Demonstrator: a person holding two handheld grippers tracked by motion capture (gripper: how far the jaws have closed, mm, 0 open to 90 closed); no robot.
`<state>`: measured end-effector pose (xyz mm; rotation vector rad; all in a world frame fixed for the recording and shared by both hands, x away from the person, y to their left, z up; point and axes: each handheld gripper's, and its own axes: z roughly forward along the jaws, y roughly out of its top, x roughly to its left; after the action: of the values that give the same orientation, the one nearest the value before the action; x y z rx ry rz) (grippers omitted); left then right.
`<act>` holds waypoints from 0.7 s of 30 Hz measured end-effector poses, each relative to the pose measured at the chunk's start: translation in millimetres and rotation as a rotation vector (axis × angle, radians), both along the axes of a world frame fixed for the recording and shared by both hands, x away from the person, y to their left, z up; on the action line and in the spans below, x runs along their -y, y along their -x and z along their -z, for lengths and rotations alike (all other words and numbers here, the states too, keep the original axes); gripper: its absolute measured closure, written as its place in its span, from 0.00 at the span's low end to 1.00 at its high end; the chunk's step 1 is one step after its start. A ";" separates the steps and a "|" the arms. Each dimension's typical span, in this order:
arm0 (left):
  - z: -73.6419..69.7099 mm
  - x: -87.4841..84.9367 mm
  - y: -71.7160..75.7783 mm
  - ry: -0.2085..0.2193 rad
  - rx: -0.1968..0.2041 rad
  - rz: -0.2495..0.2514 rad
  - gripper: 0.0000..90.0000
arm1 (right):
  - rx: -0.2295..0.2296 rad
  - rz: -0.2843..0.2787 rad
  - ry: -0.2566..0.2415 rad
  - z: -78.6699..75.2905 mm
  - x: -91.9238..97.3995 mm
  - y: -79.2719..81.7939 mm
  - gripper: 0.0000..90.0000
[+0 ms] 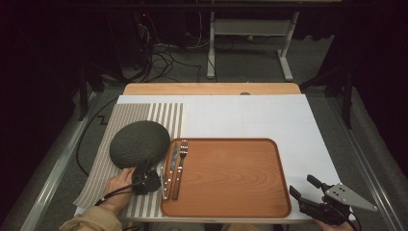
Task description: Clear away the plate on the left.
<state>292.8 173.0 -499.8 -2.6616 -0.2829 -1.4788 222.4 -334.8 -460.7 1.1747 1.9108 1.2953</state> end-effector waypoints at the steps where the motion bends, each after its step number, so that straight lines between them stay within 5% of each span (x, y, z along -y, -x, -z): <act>1: -0.4 0.1 -0.5 0.006 -0.003 -0.004 0.86 | 0.000 0.000 0.000 0.0 0.0 0.0 0.27; 21: -4.6 1.5 1.9 0.048 0.046 -0.039 0.90 | -0.002 0.001 -0.001 0.1 0.3 -0.3 0.27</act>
<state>290.9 171.5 -495.2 -2.6454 -0.3770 -1.5424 222.7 -335.2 -460.8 1.1779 1.9105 1.2957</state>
